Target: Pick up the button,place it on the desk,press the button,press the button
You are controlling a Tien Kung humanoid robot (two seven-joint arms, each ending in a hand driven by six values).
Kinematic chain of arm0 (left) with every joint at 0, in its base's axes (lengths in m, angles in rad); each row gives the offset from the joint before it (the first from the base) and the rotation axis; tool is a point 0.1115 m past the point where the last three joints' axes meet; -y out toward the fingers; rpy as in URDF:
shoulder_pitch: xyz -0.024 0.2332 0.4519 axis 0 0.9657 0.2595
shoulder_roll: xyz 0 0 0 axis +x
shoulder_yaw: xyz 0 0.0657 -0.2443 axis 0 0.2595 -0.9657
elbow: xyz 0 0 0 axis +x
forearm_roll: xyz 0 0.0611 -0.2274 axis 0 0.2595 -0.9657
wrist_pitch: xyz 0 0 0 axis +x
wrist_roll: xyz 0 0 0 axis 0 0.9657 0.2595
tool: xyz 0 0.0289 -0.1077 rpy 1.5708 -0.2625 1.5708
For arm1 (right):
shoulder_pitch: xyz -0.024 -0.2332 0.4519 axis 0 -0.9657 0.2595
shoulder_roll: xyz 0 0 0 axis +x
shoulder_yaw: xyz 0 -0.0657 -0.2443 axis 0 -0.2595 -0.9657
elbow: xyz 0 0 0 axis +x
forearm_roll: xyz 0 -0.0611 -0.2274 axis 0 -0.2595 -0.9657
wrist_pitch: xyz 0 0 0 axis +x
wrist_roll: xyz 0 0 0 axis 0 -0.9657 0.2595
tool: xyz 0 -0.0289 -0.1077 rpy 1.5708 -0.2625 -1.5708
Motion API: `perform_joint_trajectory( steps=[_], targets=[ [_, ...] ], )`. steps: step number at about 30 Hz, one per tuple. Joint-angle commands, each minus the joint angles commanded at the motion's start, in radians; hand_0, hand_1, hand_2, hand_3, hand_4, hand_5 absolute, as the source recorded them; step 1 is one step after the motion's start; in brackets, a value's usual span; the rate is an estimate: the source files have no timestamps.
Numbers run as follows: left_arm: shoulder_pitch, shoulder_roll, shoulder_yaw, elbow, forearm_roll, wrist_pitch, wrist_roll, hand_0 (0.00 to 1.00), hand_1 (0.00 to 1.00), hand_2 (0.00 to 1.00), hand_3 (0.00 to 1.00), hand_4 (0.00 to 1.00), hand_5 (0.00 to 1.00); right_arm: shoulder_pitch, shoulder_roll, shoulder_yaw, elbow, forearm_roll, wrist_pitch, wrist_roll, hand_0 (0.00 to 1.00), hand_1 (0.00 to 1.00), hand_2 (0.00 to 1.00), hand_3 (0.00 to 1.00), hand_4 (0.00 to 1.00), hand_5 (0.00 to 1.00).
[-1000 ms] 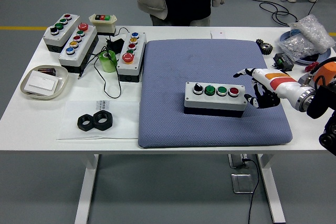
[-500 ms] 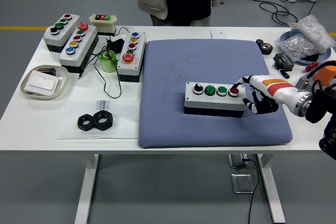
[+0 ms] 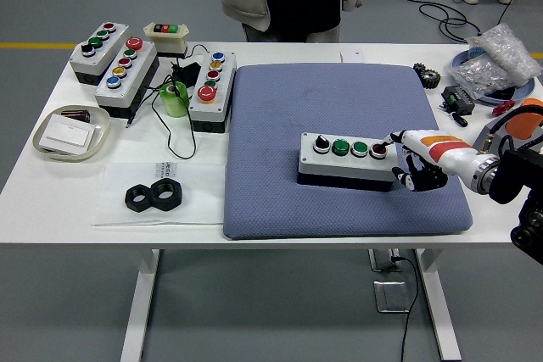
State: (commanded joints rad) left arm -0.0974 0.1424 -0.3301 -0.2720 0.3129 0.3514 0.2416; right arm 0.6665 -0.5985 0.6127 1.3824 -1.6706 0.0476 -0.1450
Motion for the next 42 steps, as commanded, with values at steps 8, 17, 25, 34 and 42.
perform_joint_trajectory(
  steps=[8, 17, 25, 34, 42],
  targets=[
    [-0.001, 0.0, 0.002, 0.0, -0.003, 0.0, 0.0, 0.746, 0.782, 0.856, 0.773, 0.548, 0.998, 0.01, -0.002, -0.001, 0.004, 0.005, 0.013, -0.008, 0.236, 0.002, 0.131, 0.738, 0.535, 0.002],
    [-0.001, -0.001, 0.002, 0.0, -0.003, 0.0, 0.0, 0.746, 0.782, 0.856, 0.773, 0.548, 0.998, 0.02, 0.002, -0.008, -0.005, 0.011, 0.025, -0.014, 0.237, 0.002, 0.131, 0.724, 0.535, 0.002],
    [0.002, -0.001, -0.004, 0.001, 0.006, 0.0, 0.003, 0.747, 0.782, 0.856, 0.773, 0.548, 0.998, 0.009, -0.003, 0.032, 0.022, 0.006, -0.031, -0.005, 0.238, 0.002, 0.131, 0.725, 0.534, 0.002],
    [0.007, -0.002, -0.013, 0.001, 0.02, -0.001, 0.008, 0.746, 0.782, 0.856, 0.773, 0.548, 0.998, 0.017, -0.005, 0.047, 0.066, 0.001, -0.077, 0.005, 0.256, 0.008, 0.14, 0.746, 0.53, 0.002],
    [0.009, -0.002, -0.016, 0.0, 0.027, -0.001, 0.01, 0.746, 0.782, 0.856, 0.773, 0.55, 0.998, 0.03, 0.026, 0.009, 0.039, -0.005, -0.073, -0.002, 0.255, 0.009, 0.139, 0.747, 0.53, 0.002]
  ],
)
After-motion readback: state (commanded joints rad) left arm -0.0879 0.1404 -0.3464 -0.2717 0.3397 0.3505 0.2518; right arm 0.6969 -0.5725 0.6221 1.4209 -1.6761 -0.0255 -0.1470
